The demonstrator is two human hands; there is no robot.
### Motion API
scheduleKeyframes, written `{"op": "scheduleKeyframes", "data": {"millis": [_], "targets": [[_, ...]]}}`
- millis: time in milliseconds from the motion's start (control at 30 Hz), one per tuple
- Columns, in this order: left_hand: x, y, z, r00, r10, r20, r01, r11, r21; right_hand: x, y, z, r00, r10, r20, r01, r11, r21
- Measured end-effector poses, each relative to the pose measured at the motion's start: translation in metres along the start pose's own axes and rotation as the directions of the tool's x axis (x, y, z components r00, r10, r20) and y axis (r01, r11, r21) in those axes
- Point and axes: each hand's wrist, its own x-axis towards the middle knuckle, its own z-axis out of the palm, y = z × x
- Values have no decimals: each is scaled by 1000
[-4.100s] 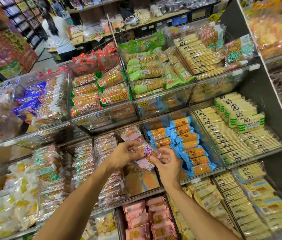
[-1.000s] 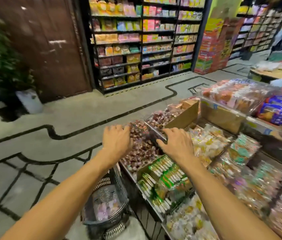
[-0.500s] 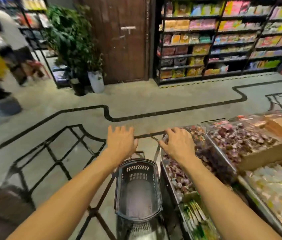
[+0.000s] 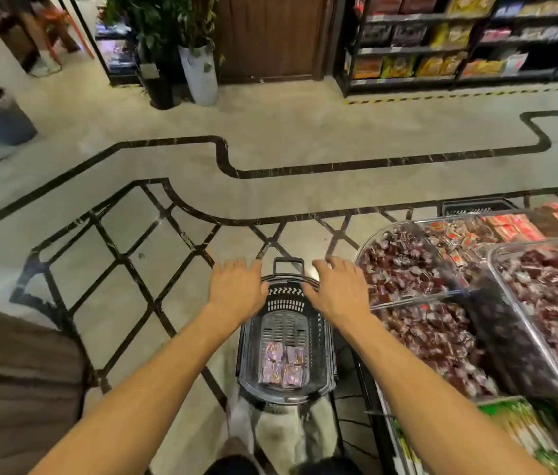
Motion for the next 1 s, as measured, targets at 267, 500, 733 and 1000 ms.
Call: {"op": "scheduleKeyframes", "data": {"millis": [267,500,733,1000], "targets": [[81,-18,111,972,146,186,-154,988,29,46,-3,129,966,154,207,-152,988,-23],[124,-5,245,909,149,389,-173,985,27,77,16,260,889,217,403,-227,974,-24],[160,22,414,859,131,495,-169,985,32,93,47,417,772,324,546,-401,916,23],[176,54,610,705,179,686,-187,980,-63,100,78,603,647,396,652,-502,864,-27]]}}
